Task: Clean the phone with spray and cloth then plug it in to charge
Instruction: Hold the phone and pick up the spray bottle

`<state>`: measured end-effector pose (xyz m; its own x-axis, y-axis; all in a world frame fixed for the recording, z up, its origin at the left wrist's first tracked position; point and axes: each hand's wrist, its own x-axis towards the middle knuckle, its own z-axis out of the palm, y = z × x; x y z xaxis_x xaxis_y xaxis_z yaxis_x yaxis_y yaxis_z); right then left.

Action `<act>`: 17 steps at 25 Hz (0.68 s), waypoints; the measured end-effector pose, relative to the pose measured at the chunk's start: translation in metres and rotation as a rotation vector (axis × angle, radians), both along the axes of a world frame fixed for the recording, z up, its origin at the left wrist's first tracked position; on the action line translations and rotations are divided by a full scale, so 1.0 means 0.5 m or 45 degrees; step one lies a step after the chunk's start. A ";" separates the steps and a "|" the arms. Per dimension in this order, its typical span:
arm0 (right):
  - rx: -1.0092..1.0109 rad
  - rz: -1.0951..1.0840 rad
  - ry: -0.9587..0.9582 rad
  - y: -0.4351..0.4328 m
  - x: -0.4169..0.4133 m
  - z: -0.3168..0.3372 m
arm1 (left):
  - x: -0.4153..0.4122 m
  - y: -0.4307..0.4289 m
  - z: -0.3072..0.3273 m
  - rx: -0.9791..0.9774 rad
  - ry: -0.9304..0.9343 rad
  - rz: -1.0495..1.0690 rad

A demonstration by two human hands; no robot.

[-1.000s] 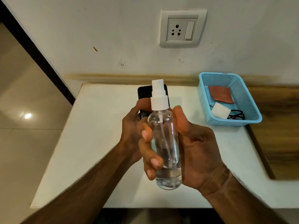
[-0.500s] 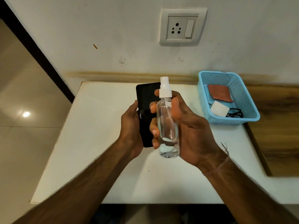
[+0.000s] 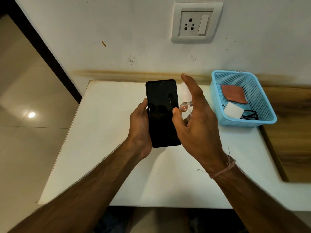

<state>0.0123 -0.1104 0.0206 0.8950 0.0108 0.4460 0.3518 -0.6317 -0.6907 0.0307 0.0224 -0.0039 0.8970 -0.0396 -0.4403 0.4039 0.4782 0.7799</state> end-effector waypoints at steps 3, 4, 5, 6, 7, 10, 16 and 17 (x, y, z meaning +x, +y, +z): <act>-0.042 -0.064 -0.009 -0.001 0.007 -0.011 | -0.002 0.001 0.007 0.010 0.092 -0.065; -0.057 -0.087 -0.012 -0.002 0.010 -0.015 | -0.002 0.003 0.006 0.012 0.098 -0.065; -0.072 -0.109 -0.016 -0.002 0.012 -0.017 | -0.002 0.004 0.005 0.020 0.106 -0.060; -0.079 -0.125 -0.016 -0.001 0.014 -0.018 | 0.001 0.005 0.002 0.031 0.123 -0.043; -0.081 -0.131 -0.019 -0.002 0.015 -0.019 | 0.002 0.004 0.001 0.058 0.138 -0.032; -0.066 -0.127 -0.057 -0.001 0.014 -0.020 | 0.003 0.002 0.004 0.070 0.124 0.005; -0.048 -0.121 -0.077 0.001 0.012 -0.016 | 0.007 0.005 -0.003 0.048 0.100 0.014; -0.043 -0.114 -0.068 0.000 0.010 -0.014 | 0.007 0.006 -0.004 0.035 0.091 0.009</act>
<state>0.0172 -0.1105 0.0138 0.8679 -0.0524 0.4940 0.3289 -0.6846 -0.6505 0.0341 0.0252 -0.0058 0.8634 -0.0205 -0.5041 0.4559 0.4596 0.7622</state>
